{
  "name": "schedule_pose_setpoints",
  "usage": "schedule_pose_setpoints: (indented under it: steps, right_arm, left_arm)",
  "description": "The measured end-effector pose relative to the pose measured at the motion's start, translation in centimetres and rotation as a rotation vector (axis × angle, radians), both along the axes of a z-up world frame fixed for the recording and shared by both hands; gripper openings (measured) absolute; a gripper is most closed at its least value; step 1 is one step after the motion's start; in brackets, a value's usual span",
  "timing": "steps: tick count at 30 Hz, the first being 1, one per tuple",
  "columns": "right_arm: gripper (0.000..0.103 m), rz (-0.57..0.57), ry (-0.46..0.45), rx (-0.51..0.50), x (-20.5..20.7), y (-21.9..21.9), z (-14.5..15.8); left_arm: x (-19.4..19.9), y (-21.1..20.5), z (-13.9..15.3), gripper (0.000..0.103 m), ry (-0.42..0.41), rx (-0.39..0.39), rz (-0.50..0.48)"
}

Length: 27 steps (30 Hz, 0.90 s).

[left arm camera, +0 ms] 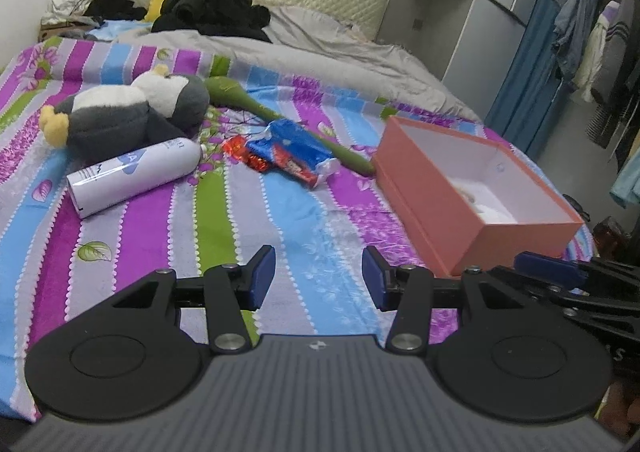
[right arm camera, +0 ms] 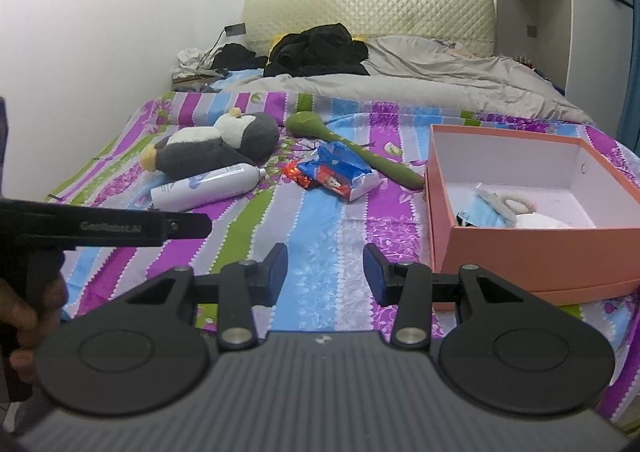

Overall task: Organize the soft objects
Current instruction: 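Move both tools toward the blue plastic bag and red candy wrappers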

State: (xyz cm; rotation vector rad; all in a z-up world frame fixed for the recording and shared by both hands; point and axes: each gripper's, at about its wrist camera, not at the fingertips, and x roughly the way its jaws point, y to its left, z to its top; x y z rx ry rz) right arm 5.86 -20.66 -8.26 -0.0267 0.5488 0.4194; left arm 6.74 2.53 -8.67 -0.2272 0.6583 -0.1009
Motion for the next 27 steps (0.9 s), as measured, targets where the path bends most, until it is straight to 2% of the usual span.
schedule_pose_setpoints:
  steps: [17,22,27]
  right_arm:
    - [0.044,0.018,0.066,0.007,7.4,3.0,-4.2]
    - [0.044,0.035,0.089,0.027,10.5,4.1,-5.3]
    - [0.044,0.049,0.109,0.033,14.3,5.3,-6.4]
  left_arm:
    - [9.3,4.0,-6.0,0.054,0.052,0.01,0.098]
    - [12.7,5.1,-7.6,0.059,0.068,0.014,0.126]
    - [16.4,5.9,-9.0,0.059,0.074,0.006,0.136]
